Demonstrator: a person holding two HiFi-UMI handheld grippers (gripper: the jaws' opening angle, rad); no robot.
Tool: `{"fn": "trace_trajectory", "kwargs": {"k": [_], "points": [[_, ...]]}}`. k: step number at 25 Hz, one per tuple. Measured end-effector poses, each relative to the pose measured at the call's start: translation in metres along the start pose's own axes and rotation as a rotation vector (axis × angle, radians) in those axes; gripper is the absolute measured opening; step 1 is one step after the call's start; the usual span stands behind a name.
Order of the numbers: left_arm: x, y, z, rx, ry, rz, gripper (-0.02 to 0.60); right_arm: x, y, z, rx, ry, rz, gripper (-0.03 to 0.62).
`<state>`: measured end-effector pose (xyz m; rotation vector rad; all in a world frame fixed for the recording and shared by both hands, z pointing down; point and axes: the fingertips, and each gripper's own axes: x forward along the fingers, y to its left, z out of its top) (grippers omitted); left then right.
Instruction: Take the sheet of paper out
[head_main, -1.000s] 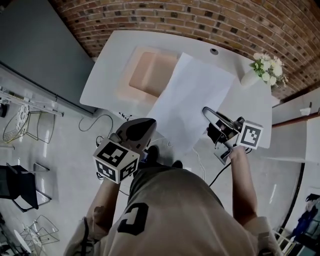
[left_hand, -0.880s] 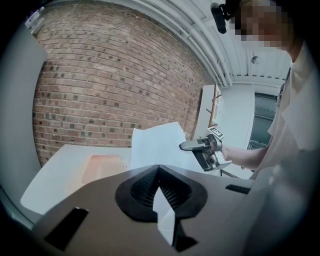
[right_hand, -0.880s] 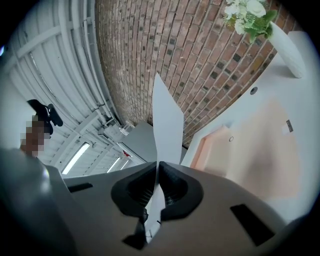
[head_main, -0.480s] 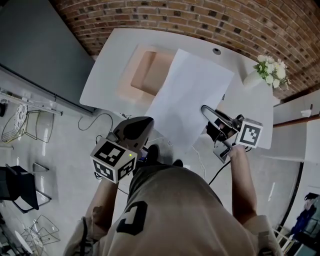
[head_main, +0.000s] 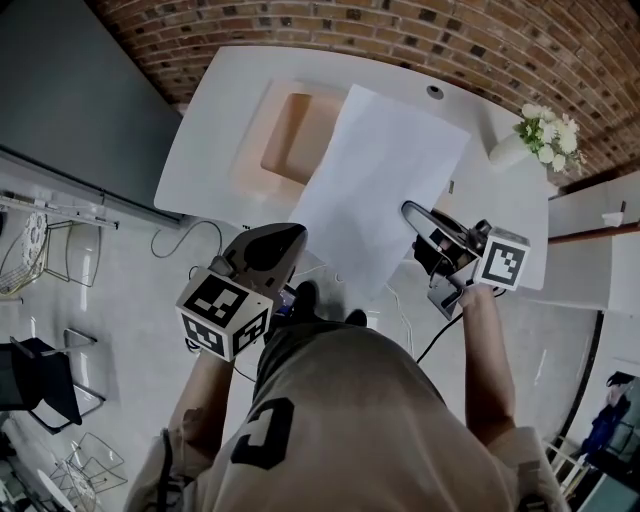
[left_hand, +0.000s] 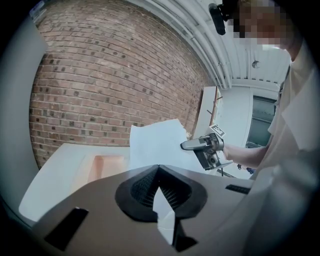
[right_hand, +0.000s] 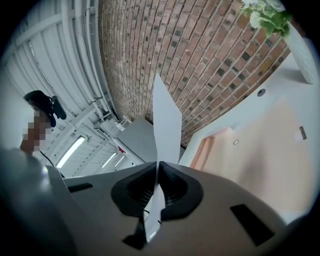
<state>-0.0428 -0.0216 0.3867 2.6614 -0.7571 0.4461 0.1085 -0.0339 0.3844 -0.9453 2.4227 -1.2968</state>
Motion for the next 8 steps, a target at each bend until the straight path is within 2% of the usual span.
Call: {"fn": "trace_trajectory", "kwargs": {"k": [8], "points": [[-0.006, 0.022, -0.003, -0.013, -0.002, -0.014, 0.014, 0.02, -0.001, 0.0, -0.009, 0.009, -0.019, 0.025]]}}
